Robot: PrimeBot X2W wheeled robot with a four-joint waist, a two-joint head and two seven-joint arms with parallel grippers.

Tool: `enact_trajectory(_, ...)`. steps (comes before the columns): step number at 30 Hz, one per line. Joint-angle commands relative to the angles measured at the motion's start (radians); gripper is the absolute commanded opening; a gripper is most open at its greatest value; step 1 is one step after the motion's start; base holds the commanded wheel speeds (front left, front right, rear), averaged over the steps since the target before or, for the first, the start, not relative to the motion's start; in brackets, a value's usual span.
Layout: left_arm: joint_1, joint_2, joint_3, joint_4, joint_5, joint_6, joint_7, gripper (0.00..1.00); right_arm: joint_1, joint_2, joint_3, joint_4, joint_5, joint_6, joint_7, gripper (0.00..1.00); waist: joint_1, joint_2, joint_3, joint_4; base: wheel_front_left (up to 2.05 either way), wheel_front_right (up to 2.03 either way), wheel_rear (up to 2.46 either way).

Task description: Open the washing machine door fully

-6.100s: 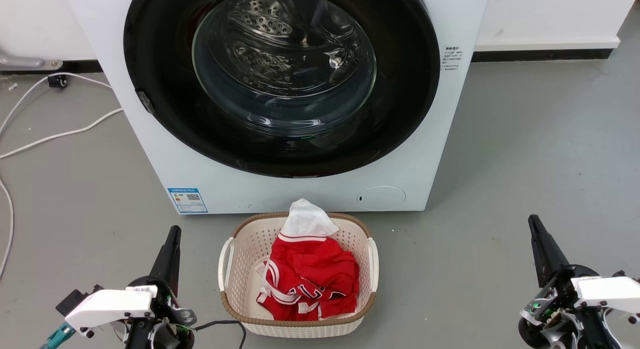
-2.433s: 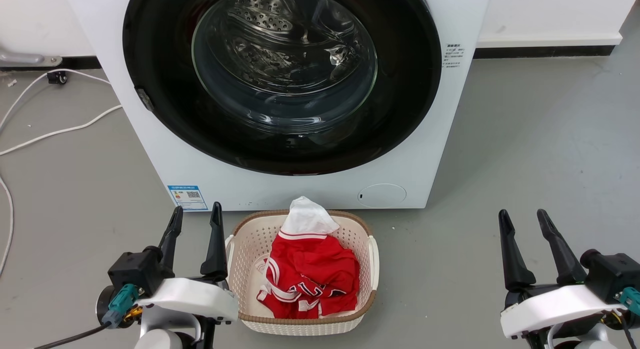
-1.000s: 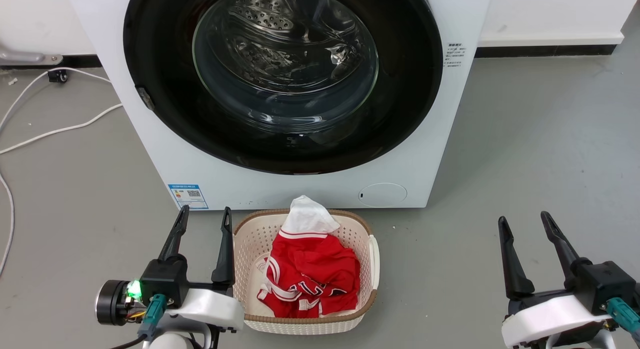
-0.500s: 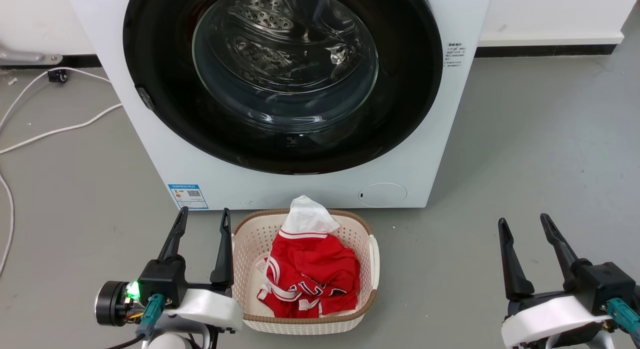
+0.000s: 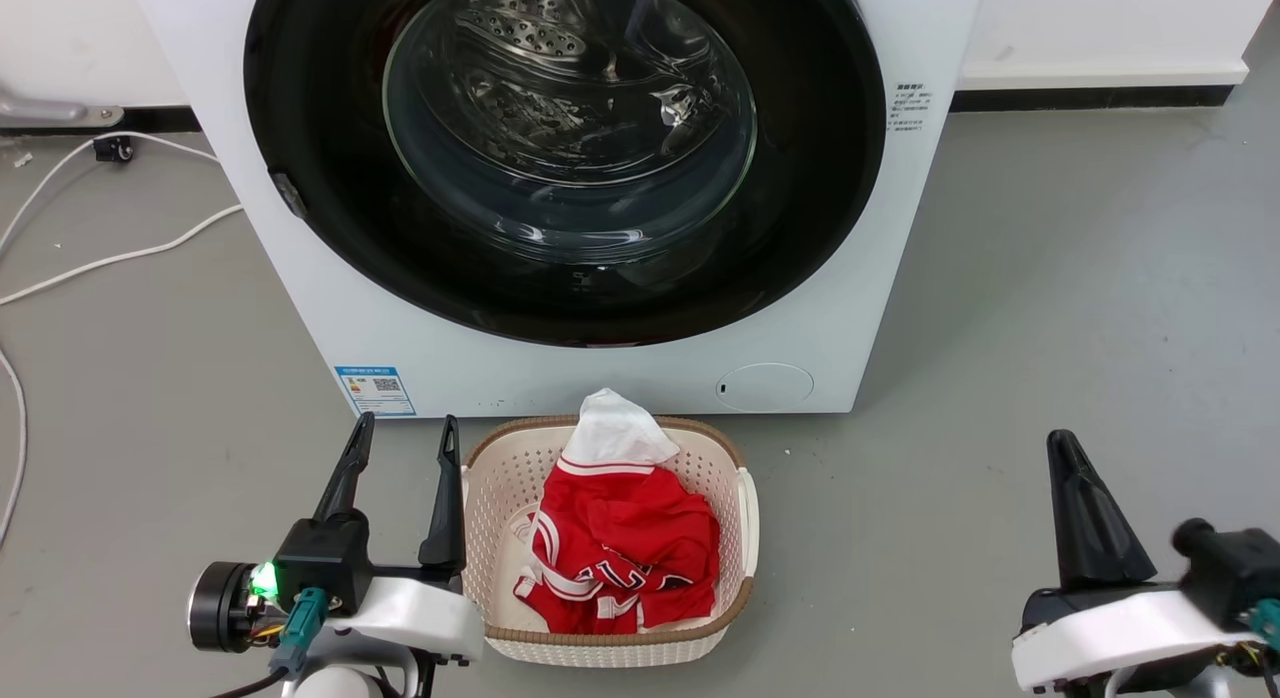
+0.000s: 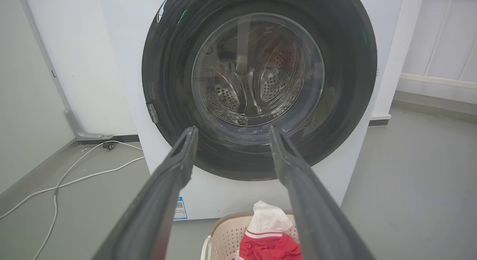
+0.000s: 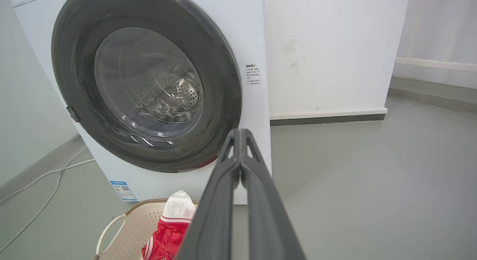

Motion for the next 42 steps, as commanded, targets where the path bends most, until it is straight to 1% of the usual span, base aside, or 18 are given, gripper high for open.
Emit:
enact_trajectory(1, 0.005, -0.001, 0.004, 0.0, 0.001, -0.002, -0.003, 1.0, -0.013, 0.004, -0.004, 0.014, 0.096, 0.0, -0.013, 0.0, 0.0, 0.0, 0.001, -0.002, 0.0, 0.0, 0.0)
enact_trajectory(4, 0.003, -0.002, 0.005, -0.001, -0.001, -0.004, -0.003, 1.0, -0.019, 0.004, -0.002, 0.027, 0.226, 0.0, -0.026, 0.0, 0.0, 0.0, 0.004, -0.003, 0.0, 0.0, 0.0)
enact_trajectory(5, 0.002, -0.002, 0.005, -0.002, -0.002, -0.005, -0.003, 1.0, -0.021, 0.004, 0.0, 0.032, 0.296, 0.0, -0.029, 0.0, 0.0, 0.0, 0.006, -0.003, 0.0, 0.0, 0.0)
enact_trajectory(7, -0.001, -0.003, 0.006, -0.003, -0.003, -0.005, -0.003, 1.0, -0.028, 0.004, 0.003, 0.043, 0.398, 0.0, -0.038, 0.0, 0.0, 0.0, 0.01, -0.003, 0.0, 0.0, 0.0)
enact_trajectory(9, -0.004, -0.003, 0.006, -0.005, -0.002, -0.006, -0.003, 1.0, -0.045, 0.004, 0.007, 0.053, 0.537, 0.0, -0.048, 0.0, 0.0, 0.0, 0.017, -0.004, 0.0, 0.0, 0.0)
enact_trajectory(12, -0.012, -0.004, 0.008, -0.008, -0.004, -0.009, -0.003, 1.0, -0.066, 0.004, 0.013, 0.07, 0.792, 0.0, -0.06, 0.0, 0.0, 0.0, 0.028, -0.003, 0.0, 0.0, 0.0)
enact_trajectory(14, -0.017, -0.004, 0.008, -0.011, -0.004, -0.009, -0.003, 1.0, -0.091, 0.003, 0.014, 0.077, 0.987, 0.0, -0.063, 0.0, 0.0, 0.0, 0.038, -0.002, 0.0, 0.0, 0.0)
enact_trajectory(16, -0.024, -0.005, 0.009, -0.016, -0.005, -0.009, -0.003, 1.0, -0.124, 0.003, 0.009, 0.081, 1.148, 0.0, -0.058, 0.0, 0.0, 0.0, 0.051, -0.002, 0.0, 0.0, 0.0)
enact_trajectory(19, -0.034, -0.005, 0.01, -0.025, -0.005, -0.007, -0.003, 1.0, -0.183, 0.003, -0.018, 0.096, 1.347, 0.0, -0.029, 0.0, 0.0, 0.0, 0.075, -0.001, 0.0, 0.0, 0.0)
enact_trajectory(21, -0.038, -0.006, 0.011, -0.031, -0.009, -0.009, -0.003, 1.0, -0.228, 0.003, -0.047, 0.112, 1.443, 0.0, -0.002, 0.0, 0.0, 0.0, 0.092, -0.001, 0.0, 0.0, 0.0)
enact_trajectory(23, -0.049, -0.006, 0.011, -0.039, -0.013, -0.01, -0.003, 1.0, -0.28, -0.005, -0.074, 0.128, 1.521, 0.0, 0.031, 0.0, 0.0, 0.0, 0.11, 0.001, 0.0, 0.0, 0.0)
enact_trajectory(26, -0.065, -0.007, 0.009, -0.048, -0.016, -0.011, -0.003, 1.0, -0.357, -0.033, -0.103, 0.171, 1.62, 0.0, 0.076, 0.0, 0.0, 0.0, 0.142, 0.007, 0.0, 0.0, 0.0)
enact_trajectory(30, -0.097, -0.008, 0.005, -0.059, -0.025, -0.008, -0.003, 1.0, -0.492, -0.1, -0.102, 0.261, 1.722, 0.0, 0.132, 0.0, 0.0, 0.0, 0.189, 0.017, 0.0, 0.0, 0.0)
enact_trajectory(36, -0.137, -0.008, -0.009, -0.07, -0.035, -0.005, -0.003, 1.0, -0.709, -0.23, -0.024, 0.421, 1.79, 0.0, 0.201, 0.0, 0.0, 0.0, 0.251, 0.035, 0.0, 0.0, 0.0)
enact_trajectory(42, -0.174, -0.008, -0.025, -0.085, -0.045, 0.002, -0.003, 1.0, -0.928, -0.333, 0.106, 0.566, 1.806, 0.0, 0.267, 0.0, 0.0, 0.0, 0.318, 0.053, 0.0, 0.0, 0.0)
